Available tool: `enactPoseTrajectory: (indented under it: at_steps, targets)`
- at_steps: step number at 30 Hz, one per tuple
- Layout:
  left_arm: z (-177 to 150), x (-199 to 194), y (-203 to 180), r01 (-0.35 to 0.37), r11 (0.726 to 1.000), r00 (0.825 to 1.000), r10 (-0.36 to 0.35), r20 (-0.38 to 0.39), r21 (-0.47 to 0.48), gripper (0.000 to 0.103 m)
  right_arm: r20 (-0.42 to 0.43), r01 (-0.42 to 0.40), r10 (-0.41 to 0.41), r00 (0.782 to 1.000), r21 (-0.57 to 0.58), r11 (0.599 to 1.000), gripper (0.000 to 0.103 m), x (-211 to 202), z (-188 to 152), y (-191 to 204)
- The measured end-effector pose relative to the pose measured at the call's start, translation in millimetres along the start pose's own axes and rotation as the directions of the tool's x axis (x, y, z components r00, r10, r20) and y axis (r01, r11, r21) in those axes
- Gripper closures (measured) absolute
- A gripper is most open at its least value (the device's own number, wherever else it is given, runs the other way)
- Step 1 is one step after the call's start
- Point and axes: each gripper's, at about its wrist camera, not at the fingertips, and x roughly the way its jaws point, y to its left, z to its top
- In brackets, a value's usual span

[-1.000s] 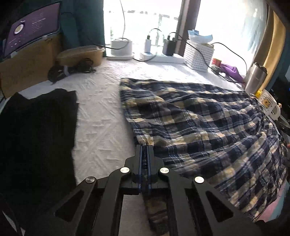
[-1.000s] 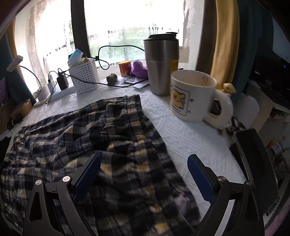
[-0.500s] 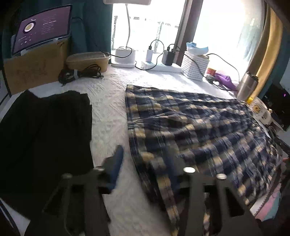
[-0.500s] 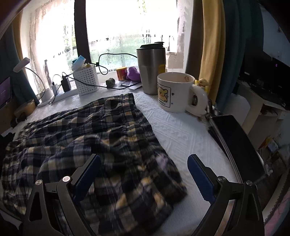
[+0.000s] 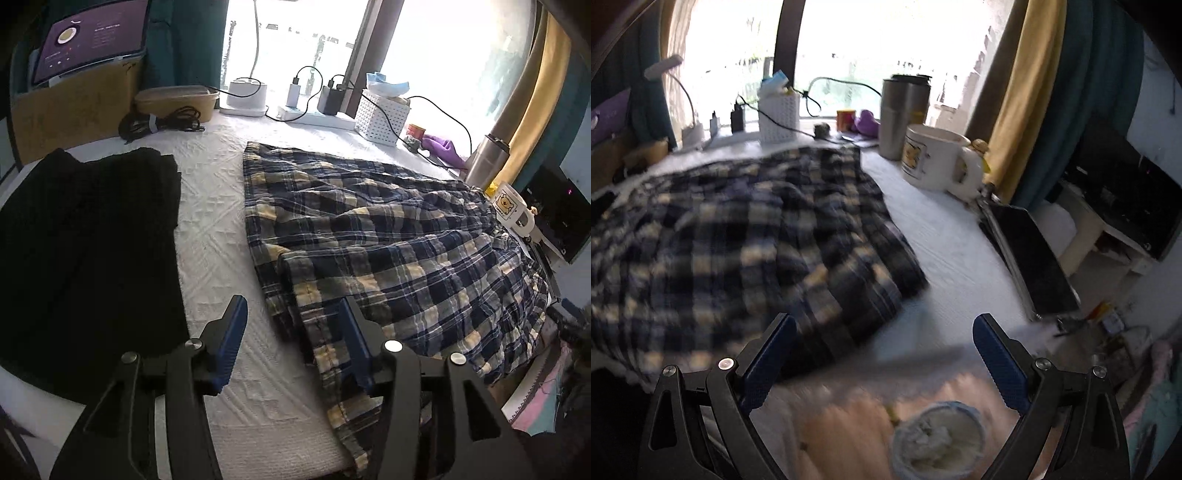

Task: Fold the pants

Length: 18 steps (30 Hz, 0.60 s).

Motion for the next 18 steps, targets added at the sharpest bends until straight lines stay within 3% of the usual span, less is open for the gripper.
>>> enactPoseTrajectory:
  at_steps: [8,18]
  targets:
    - [-2,12,-13,0.007,1.000,1.000,-0.006,-0.030,0.016,0.052,-0.030,0.033,-0.035,0.999,-0.079,0.996,0.006,8,-19,1]
    - [-2,11,-15,0.011,1.000,0.999,-0.010,-0.032,0.024,0.052,0.009,-0.047,0.050,0.999,-0.247,0.968,0.006,5,-30,48]
